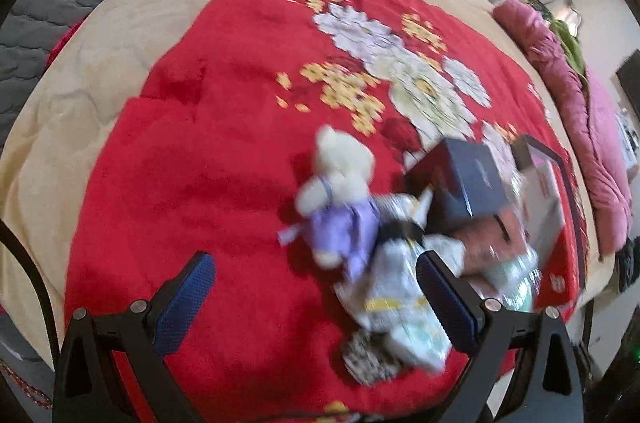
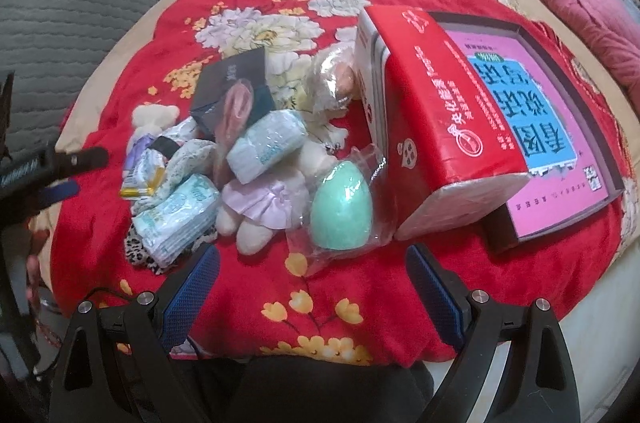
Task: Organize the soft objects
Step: 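Grasp the white teddy bear with the left tool while the right tool grasps the green egg bag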
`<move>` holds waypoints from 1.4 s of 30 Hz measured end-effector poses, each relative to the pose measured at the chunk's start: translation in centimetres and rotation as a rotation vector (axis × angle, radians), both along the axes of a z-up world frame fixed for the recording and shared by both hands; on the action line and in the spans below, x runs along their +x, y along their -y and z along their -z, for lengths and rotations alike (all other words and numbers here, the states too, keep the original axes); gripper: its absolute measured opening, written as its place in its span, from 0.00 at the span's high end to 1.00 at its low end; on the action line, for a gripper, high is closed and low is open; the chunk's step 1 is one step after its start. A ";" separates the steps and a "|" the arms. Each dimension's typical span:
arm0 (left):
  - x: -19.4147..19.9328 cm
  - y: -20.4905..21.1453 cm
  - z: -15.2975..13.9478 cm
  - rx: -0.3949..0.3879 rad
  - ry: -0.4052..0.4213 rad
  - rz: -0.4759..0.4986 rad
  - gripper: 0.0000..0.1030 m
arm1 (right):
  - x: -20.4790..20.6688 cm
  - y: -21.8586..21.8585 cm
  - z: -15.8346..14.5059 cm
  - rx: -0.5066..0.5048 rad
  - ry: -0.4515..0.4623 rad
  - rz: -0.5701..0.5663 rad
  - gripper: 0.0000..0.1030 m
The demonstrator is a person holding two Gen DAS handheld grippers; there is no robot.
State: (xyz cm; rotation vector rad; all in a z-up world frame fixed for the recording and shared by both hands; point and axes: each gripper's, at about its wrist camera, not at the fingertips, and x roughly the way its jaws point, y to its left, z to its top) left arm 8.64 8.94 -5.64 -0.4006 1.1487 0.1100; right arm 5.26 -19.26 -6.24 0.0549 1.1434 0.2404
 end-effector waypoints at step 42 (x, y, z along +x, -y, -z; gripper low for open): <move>6.5 -0.8 4.1 -0.171 -0.081 0.030 0.62 | 0.6 3.4 1.7 0.087 -0.078 0.197 0.51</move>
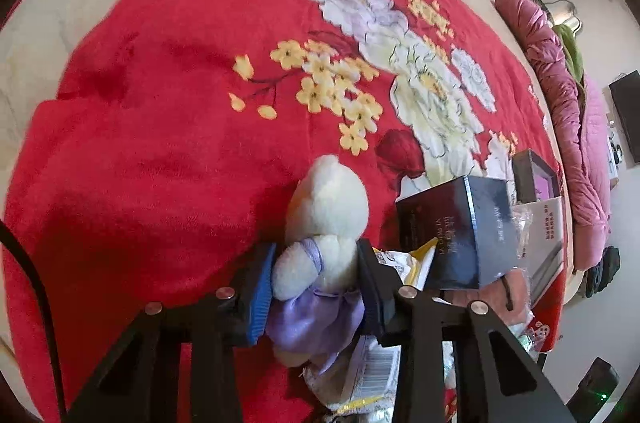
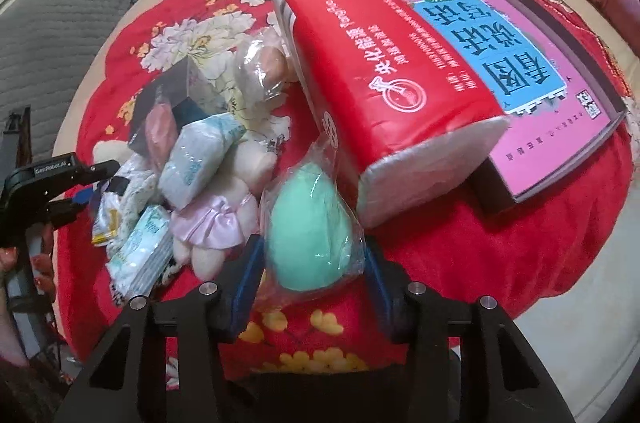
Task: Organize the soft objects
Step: 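Grasp the white teddy bear with the left tool while the right tool grasps the green egg bag, then carry both items to the pink book tray while the right tool releases the green egg inside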
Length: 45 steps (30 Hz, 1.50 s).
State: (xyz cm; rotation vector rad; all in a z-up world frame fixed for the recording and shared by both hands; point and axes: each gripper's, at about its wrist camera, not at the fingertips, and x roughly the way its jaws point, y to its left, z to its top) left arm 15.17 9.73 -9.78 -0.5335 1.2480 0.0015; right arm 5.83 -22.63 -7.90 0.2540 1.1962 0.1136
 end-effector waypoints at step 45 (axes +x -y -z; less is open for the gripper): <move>-0.5 34.4 -16.0 0.039 0.217 0.630 0.62 | 3.0 22.2 -12.2 -0.036 0.194 0.200 0.51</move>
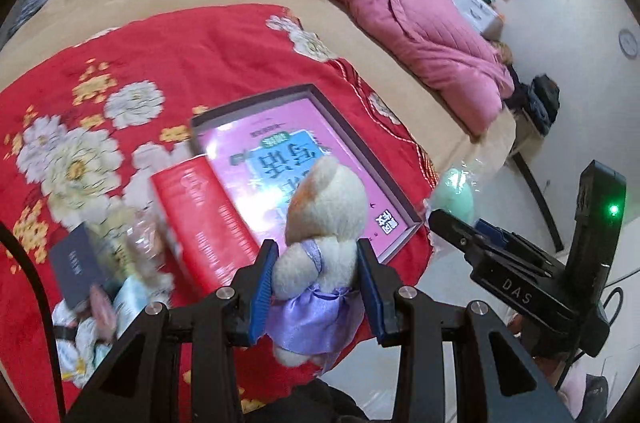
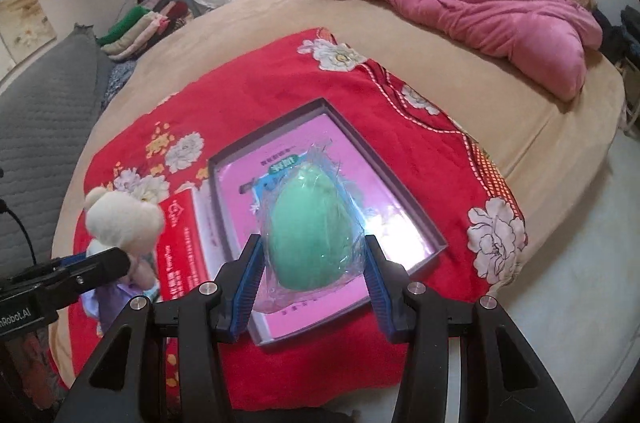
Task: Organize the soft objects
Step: 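Carry both items to the pink book tray while the right tool releases the green egg inside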
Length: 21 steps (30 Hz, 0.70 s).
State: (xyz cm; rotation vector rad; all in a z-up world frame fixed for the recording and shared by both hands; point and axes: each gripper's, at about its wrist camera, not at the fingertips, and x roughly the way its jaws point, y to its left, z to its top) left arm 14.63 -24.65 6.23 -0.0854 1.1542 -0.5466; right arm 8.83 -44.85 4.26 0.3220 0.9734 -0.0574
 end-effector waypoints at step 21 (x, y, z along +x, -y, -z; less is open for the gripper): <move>3.5 8.4 9.1 0.173 -0.173 0.090 0.61 | 4.1 1.8 8.2 -0.123 -0.231 -0.109 0.51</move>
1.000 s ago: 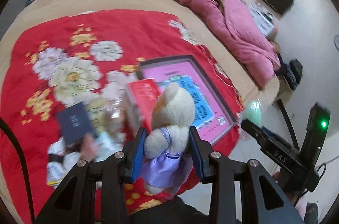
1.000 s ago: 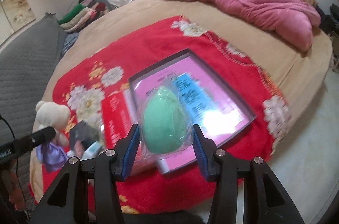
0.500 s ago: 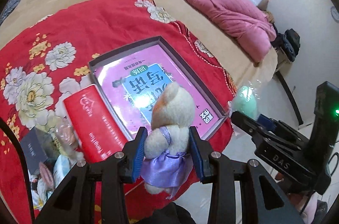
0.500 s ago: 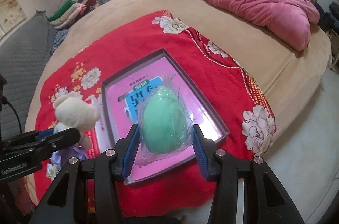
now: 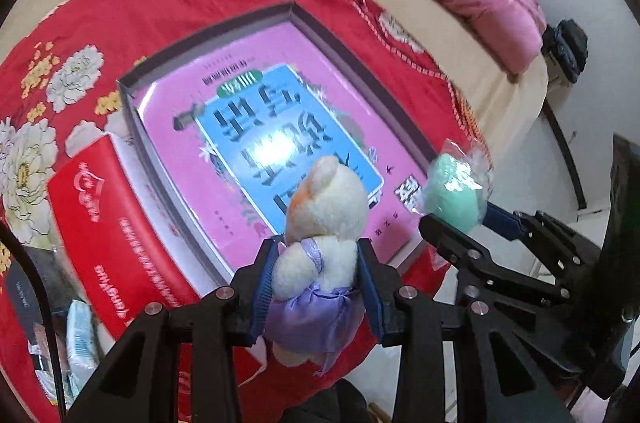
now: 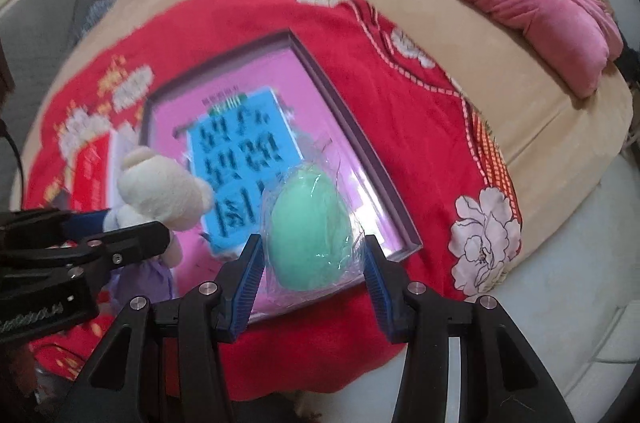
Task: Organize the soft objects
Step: 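Carry both items to the pink book tray while the right tool releases the green egg inside, then lower the teddy bear into the tray and open the left tool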
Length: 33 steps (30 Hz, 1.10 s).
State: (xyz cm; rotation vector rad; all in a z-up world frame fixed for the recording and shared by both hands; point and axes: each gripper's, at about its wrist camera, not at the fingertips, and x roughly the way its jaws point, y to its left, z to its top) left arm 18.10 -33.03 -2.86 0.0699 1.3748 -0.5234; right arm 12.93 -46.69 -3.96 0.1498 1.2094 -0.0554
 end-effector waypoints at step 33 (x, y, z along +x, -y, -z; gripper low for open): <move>1.4 2.3 4.8 0.101 -0.091 0.044 0.58 | 0.3 1.0 2.3 -0.076 -0.038 -0.022 0.42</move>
